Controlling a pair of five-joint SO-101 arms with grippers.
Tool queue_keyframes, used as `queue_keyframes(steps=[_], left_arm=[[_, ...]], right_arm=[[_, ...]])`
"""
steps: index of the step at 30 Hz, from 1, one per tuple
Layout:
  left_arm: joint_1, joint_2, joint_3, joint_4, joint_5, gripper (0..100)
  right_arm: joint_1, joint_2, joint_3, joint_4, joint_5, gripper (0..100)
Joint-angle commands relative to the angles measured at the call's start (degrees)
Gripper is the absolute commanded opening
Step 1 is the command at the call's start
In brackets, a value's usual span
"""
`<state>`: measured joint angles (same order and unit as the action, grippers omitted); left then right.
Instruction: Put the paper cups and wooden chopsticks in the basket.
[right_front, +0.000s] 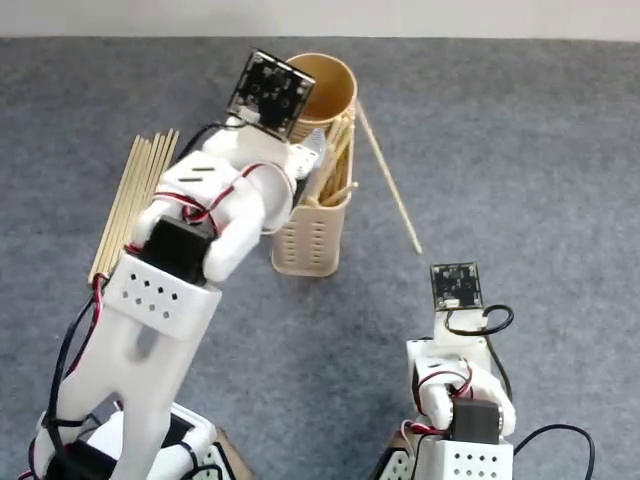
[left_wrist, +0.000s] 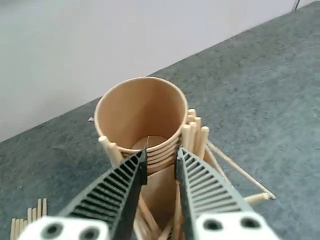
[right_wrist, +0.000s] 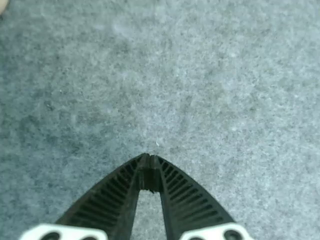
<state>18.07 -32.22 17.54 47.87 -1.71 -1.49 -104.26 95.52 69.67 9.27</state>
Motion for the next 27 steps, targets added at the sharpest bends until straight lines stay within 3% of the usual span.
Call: queue_keyframes(steps=[1, 13, 15, 20, 27], left_arm=[[-2.9, -1.5, -0.8, -1.1, 0.2, 12], [-32.0, -0.6, -1.2, -0.9, 0.3, 12], [-34.2, 1.5, 1.1, 0.3, -0.4, 12], [-36.9, 12.5, 1.8, 7.2, -10.9, 12], [-37.1, 35.7, -8.0, 16.8, -15.2, 13]], right_arm=[[0.7, -0.7, 8.7, 0.4, 0.4, 0.6], [0.7, -0.7, 8.7, 0.4, 0.4, 0.6], [0.7, -0.7, 8.7, 0.4, 0.4, 0.6], [0.7, -0.7, 8.7, 0.4, 0.4, 0.6], [0.7, -0.7, 8.7, 0.4, 0.4, 0.6]])
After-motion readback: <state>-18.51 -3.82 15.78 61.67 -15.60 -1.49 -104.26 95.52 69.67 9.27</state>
